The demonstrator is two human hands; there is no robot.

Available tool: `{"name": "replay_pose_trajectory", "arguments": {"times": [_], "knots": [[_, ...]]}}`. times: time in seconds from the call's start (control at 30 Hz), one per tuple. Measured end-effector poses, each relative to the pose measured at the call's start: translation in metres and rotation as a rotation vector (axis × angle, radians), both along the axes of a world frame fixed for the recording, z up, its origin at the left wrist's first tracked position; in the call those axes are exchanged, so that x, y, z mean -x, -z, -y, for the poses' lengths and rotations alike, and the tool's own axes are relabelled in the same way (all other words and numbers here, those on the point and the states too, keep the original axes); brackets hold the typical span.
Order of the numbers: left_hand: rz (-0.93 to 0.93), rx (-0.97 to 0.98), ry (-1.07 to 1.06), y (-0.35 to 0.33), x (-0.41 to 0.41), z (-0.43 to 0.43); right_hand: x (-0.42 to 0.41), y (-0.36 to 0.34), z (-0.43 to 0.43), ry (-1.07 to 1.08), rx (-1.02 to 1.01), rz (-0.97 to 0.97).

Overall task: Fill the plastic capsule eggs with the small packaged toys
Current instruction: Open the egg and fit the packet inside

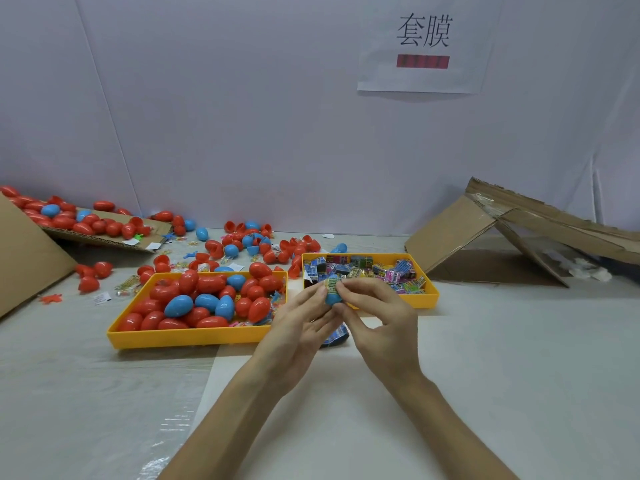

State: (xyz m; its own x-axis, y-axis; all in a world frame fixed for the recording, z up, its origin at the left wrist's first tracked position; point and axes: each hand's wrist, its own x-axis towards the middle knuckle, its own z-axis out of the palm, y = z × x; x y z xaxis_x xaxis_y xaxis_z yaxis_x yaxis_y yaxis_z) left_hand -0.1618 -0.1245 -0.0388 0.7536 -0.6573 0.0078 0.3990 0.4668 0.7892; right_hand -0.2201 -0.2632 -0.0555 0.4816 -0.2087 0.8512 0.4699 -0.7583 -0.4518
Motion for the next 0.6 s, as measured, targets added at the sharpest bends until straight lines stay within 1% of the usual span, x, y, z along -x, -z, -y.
{"name": "replay_pose_trajectory", "arguments": {"times": [0.07, 0.2, 0.3, 0.4, 0.6], "knots": [[-0.019, 0.015, 0.01, 0.0002, 0.0003, -0.0007, 0.0001, -0.001, -0.0006, -0.006, -0.002, -0.015], [-0.075, 0.059, 0.038, -0.0006, -0.001, -0.0026, 0.0012, -0.0031, -0.0012, -0.01, -0.084, -0.027], [-0.131, 0.083, 0.032, -0.001, -0.0008, -0.0012, 0.0018, -0.0036, 0.0006, 0.009, -0.084, -0.018], [-0.13, 0.066, 0.026, -0.0021, 0.0002, -0.0002, 0.002, -0.0031, -0.0002, 0.019, -0.082, -0.029], [-0.061, -0.024, 0.043, 0.0003, 0.0007, 0.0021, 0.0012, -0.0023, -0.0009, 0.033, -0.079, -0.015]]}}
